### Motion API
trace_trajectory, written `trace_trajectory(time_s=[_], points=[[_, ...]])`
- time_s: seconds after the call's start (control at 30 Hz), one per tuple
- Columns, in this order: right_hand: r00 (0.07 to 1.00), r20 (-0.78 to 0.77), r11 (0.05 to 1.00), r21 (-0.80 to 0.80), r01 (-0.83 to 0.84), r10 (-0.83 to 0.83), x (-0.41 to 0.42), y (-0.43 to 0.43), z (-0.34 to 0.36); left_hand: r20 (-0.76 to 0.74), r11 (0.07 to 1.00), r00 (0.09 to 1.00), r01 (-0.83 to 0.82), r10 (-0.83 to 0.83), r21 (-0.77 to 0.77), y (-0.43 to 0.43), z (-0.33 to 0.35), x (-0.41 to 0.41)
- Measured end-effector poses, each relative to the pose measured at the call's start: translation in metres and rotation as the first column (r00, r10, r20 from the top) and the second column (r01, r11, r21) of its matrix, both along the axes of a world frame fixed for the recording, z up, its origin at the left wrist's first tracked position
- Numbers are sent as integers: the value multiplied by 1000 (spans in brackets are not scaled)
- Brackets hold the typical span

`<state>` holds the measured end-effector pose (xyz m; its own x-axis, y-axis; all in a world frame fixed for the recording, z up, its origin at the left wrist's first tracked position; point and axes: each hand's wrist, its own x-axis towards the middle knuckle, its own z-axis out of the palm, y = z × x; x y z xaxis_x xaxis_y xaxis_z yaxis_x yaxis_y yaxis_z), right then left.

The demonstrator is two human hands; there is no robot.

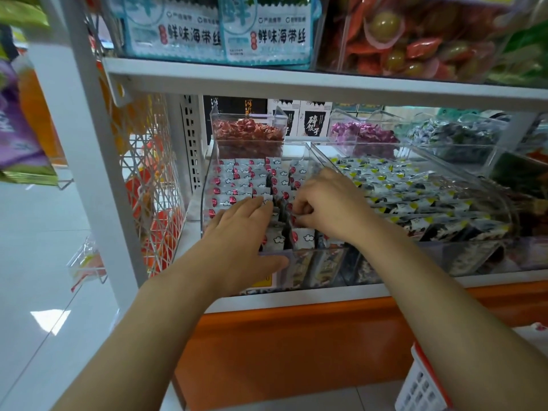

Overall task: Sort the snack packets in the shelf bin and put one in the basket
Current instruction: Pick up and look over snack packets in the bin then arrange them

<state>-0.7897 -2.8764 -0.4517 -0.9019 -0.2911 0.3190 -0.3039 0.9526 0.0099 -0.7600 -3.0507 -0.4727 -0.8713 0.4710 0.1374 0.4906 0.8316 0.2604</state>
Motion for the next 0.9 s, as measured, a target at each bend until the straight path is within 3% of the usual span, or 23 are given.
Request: trace_trajectory(time_s=[0.17,0.33,0.47,0.53,0.63,0.77,0.9], points=[[998,16,994,-90,-64,66,10,3,3,-3,1000,1000,-2,2,3,1,0,0],[994,-83,977,-197,-86,71,19,2,7,-17,1000,1000,7,-6,17,2,1,3],[992,-63,968,-222,-120,109,24,0,7,-29,999,1000,8,-7,38,1,2,5],[990,-101,943,-308,-126,99,27,2,10,-44,998,999,5,-3,65,0,3,6],[975,-213,847,-507,-162,59,33,11,18,-73,989,997,-11,21,145,-1,7,5],[943,-333,722,-659,-212,-27,44,24,22,-163,963,984,-20,66,270,0,10,6],[956,-263,525,-837,-158,-132,49,34,14,-149,915,982,-49,118,400,4,12,9]])
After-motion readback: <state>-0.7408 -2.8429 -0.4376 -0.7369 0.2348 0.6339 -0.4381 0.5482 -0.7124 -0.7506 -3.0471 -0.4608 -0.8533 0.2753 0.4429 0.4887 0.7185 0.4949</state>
